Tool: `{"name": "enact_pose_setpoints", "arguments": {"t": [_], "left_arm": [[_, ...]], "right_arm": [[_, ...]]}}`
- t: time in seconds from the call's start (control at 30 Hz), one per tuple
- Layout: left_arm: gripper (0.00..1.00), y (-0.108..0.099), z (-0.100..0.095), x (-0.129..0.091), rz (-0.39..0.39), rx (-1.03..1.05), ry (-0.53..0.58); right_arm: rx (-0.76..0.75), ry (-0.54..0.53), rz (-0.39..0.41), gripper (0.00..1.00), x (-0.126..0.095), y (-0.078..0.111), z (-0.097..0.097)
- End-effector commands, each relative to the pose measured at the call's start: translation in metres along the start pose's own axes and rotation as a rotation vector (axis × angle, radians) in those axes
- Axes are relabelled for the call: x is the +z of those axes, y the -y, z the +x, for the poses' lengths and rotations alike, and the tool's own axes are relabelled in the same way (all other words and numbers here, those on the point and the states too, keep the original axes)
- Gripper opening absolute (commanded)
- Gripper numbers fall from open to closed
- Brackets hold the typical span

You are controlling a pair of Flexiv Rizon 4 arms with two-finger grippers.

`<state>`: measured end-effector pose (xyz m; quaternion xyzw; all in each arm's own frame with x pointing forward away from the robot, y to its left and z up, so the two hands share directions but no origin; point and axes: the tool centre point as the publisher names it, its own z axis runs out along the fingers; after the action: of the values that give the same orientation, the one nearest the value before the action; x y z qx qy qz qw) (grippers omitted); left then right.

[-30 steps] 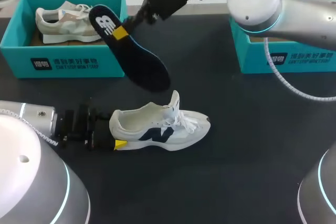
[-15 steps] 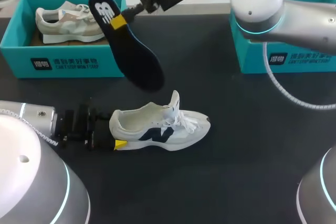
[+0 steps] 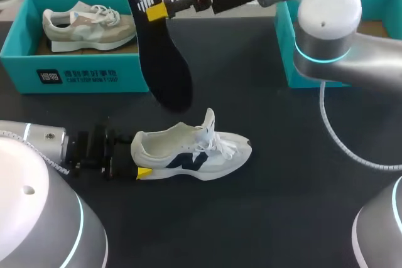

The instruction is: Take the shoe out of the shoebox, open the shoe tongue, remove and reinsert the insole, then place the shoe into the shoebox

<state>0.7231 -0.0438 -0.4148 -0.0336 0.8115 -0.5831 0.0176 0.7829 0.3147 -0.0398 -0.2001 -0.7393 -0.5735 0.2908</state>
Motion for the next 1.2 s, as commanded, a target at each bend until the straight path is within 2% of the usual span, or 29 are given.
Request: {"name": "enact_pose_setpoints", "arguments": {"t": [0.03, 0.1, 0.13, 0.17, 0.23, 0.3, 0.5, 0.57, 0.7, 0.97, 1.2], "left_arm": [[0.00, 0.000, 0.000, 0.001, 0.001, 0.001, 0.000], [0.00, 0.000, 0.000, 0.001, 0.001, 0.001, 0.000], [0.00, 0.000, 0.000, 0.001, 0.001, 0.001, 0.000], [0.00, 0.000, 0.000, 0.001, 0.001, 0.001, 0.000], [0.00, 0.000, 0.000, 0.001, 0.001, 0.001, 0.000], [0.00, 0.000, 0.000, 0.001, 0.001, 0.001, 0.000], [0.00, 0.000, 0.000, 0.001, 0.001, 0.001, 0.000], [0.00, 0.000, 0.000, 0.001, 0.001, 0.001, 0.000], [0.00, 0.000, 0.000, 0.001, 0.001, 0.001, 0.000], [0.00, 0.000, 0.000, 0.001, 0.001, 0.001, 0.000], [0.00, 0.000, 0.000, 0.001, 0.001, 0.001, 0.000]], "right_arm": [[0.000, 0.002, -0.035, 0.00, 0.002, 0.003, 0.001], [0.000, 0.002, -0.035, 0.00, 0.002, 0.003, 0.001], [0.022, -0.014, -0.087, 0.00, -0.001, 0.003, 0.000], [0.017, 0.002, -0.078, 0.00, -0.005, 0.001, 0.001], [0.049, 0.034, -0.149, 0.00, -0.018, -0.001, 0.006], [0.040, 0.053, -0.180, 0.00, -0.029, -0.004, 0.013], [0.058, 0.117, -0.162, 0.00, -0.068, -0.009, 0.039], [0.080, 0.139, -0.141, 0.00, -0.078, -0.007, 0.046], [0.110, 0.150, -0.150, 0.00, -0.094, -0.004, 0.060], [0.177, 0.169, -0.130, 0.00, -0.107, 0.006, 0.079], [0.243, 0.177, -0.173, 0.00, -0.115, 0.023, 0.101]]}}
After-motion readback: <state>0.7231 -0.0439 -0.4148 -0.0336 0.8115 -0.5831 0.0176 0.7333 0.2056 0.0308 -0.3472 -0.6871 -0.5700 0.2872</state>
